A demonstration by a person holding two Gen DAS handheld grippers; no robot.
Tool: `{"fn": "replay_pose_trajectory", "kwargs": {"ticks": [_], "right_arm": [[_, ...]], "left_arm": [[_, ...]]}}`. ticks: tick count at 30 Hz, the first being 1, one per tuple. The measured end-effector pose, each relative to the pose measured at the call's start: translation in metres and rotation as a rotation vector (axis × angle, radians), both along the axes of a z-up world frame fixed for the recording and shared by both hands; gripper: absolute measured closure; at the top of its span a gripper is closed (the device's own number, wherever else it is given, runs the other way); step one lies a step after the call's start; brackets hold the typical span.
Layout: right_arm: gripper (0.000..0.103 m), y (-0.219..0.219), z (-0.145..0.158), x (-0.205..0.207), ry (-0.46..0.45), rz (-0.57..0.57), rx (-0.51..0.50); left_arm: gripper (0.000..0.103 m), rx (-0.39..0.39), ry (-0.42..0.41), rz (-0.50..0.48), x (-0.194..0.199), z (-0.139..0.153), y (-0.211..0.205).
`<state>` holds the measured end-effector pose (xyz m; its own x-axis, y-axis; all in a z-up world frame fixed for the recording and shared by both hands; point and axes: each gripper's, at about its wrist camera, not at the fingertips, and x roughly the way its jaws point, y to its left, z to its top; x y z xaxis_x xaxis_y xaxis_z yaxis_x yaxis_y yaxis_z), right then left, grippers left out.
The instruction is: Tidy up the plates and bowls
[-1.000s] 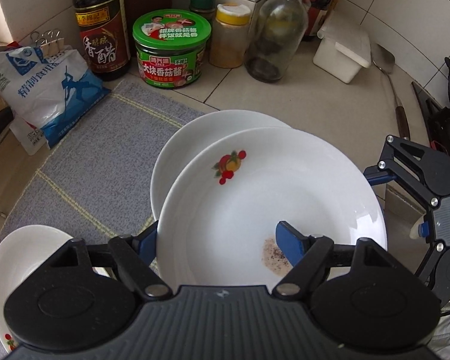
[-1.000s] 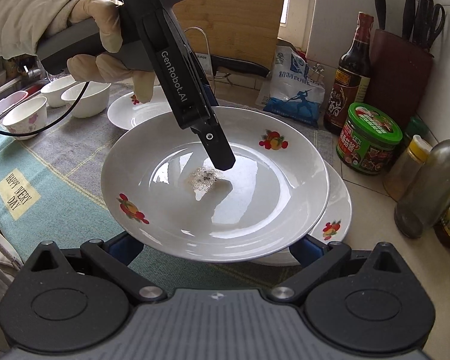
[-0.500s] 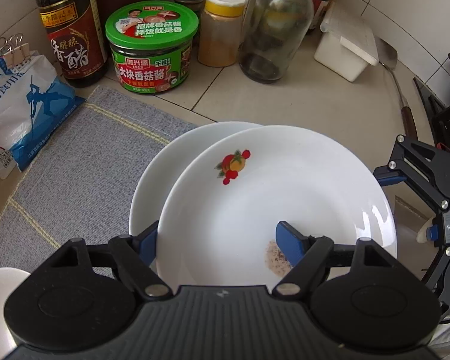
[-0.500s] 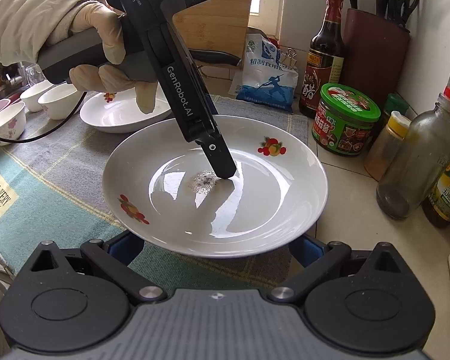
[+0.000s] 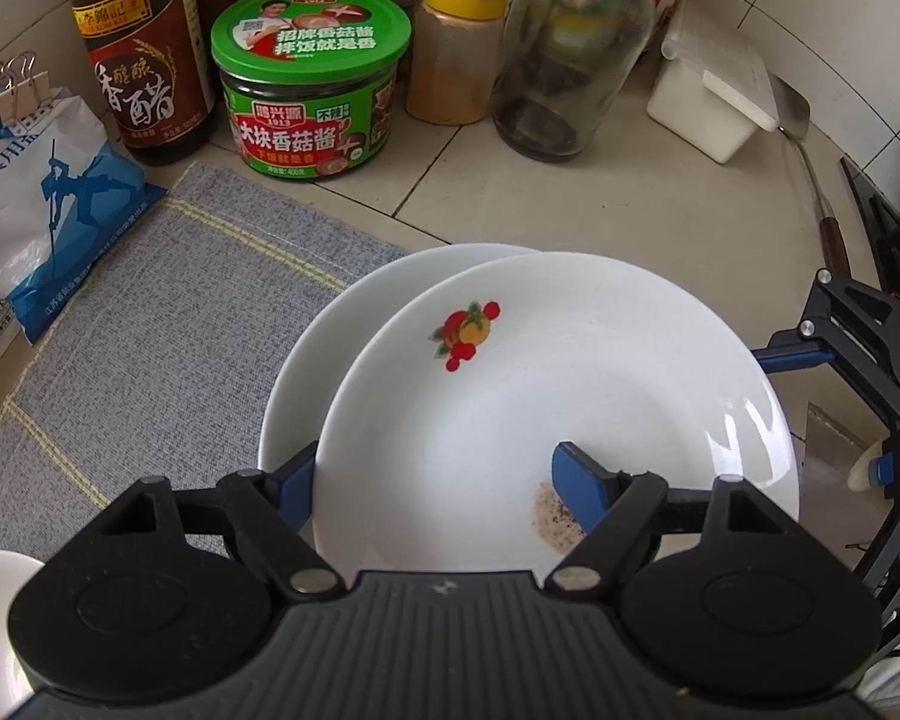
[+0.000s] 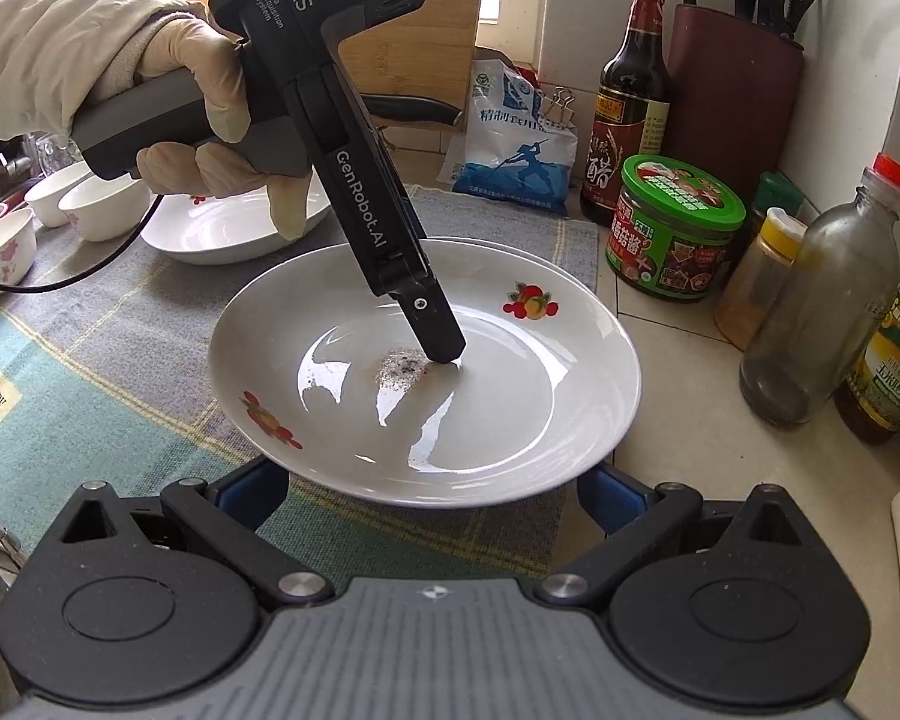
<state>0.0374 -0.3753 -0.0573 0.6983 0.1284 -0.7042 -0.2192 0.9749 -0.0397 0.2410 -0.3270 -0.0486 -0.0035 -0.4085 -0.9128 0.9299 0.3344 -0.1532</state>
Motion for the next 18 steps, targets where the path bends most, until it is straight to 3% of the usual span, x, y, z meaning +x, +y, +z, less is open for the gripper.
{"fn": "replay_pose_trajectory", "kwargs": {"ticks": [9,18], "right_arm": [[0.000,0.0021,-0.0006,-0.0013,-0.008,-0.012,-0.007],[0.000,0.0030,0.0011,-0.0018,-0.008,-0.013,-0.015]], "left_arm": [[0.023,0.009,-0.052,-0.037,-0.0041,0.0016,-0.0052],[0.023,0.015,-0.053,-0.043,-0.0032,0.0031,-0.0055]]}}
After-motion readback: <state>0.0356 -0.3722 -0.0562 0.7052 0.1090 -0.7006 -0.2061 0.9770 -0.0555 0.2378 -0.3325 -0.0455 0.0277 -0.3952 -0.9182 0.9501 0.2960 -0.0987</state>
